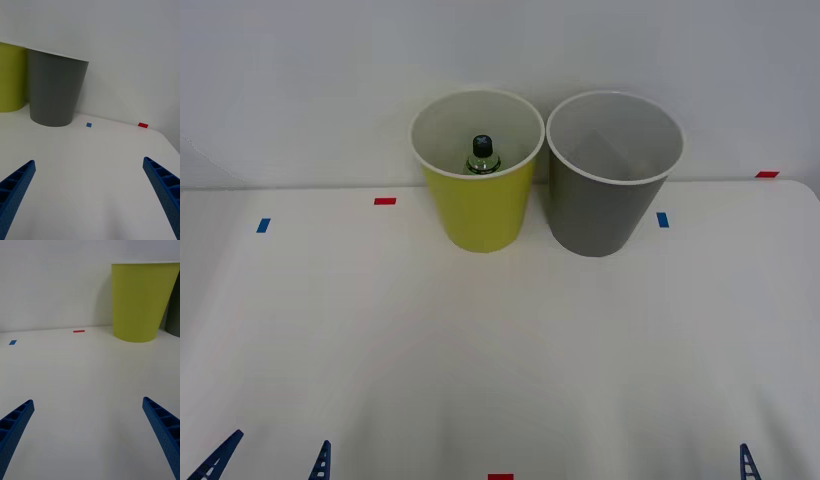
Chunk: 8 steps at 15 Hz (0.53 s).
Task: Put cans in the gray bin and PET bottles in the light green bin.
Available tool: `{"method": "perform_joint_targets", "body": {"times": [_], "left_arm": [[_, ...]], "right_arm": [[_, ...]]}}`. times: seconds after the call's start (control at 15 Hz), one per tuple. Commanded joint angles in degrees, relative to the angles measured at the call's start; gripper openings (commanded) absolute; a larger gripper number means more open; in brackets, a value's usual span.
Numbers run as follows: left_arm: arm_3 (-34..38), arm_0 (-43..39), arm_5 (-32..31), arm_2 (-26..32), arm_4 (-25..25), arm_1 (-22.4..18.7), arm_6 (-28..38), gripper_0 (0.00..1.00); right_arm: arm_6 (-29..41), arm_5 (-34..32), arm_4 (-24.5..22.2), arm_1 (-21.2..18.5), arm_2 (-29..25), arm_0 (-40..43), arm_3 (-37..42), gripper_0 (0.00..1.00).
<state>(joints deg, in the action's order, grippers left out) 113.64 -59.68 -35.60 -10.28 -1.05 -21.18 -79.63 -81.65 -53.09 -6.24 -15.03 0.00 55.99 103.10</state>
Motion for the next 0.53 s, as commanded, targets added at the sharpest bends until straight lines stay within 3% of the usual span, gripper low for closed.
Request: {"method": "perform_joint_targets", "body": {"times": [0.07, 0.53], "left_arm": [[0.0, 0.0, 0.0, 0.0, 0.0, 0.0, 0.0, 1.0], [0.0, 0.0, 0.0, 0.0, 0.0, 0.0, 0.0, 1.0]], "right_arm": [[0.0, 0.0, 0.0, 0.0, 0.0, 0.0, 0.0, 1.0], [0.0, 0.0, 0.0, 0.0, 0.0, 0.0, 0.0, 1.0]]}}
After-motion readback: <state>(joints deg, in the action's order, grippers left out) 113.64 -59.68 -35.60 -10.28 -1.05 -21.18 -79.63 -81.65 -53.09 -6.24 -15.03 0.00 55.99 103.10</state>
